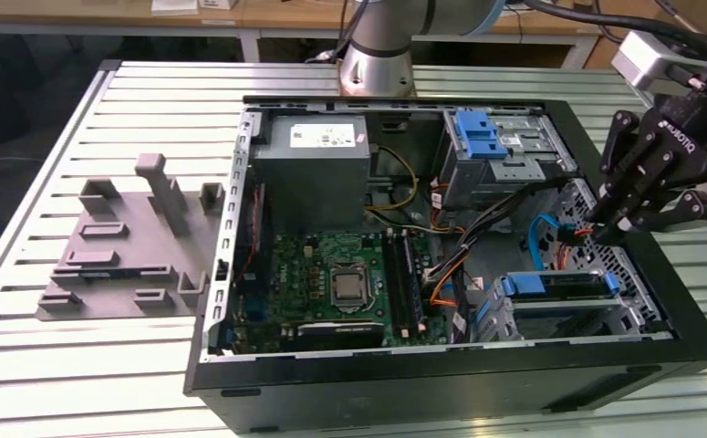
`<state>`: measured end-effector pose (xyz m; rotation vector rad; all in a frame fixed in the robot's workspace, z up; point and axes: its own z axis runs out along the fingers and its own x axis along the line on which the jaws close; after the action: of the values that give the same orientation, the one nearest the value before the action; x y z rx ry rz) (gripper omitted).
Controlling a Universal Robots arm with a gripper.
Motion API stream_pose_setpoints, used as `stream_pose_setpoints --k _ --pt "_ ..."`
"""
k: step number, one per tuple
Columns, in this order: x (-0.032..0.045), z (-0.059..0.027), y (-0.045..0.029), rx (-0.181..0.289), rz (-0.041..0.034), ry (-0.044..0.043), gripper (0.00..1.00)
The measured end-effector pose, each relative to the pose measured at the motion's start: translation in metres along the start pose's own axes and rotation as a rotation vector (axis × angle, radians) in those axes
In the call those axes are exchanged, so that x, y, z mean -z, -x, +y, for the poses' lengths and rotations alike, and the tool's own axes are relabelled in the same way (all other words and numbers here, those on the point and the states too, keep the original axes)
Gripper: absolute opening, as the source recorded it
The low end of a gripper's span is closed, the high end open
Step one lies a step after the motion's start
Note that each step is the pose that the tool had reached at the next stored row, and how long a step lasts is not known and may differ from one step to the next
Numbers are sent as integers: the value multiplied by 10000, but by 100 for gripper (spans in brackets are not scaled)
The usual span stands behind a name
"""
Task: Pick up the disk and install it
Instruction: 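Insert the first disk wire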
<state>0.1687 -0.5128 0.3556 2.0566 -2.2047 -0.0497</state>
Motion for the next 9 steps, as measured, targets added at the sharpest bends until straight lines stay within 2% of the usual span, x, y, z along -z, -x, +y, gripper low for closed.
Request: stream_pose_setpoints --k 9 --pt "-14 -30 52 -123 359 -17 31"
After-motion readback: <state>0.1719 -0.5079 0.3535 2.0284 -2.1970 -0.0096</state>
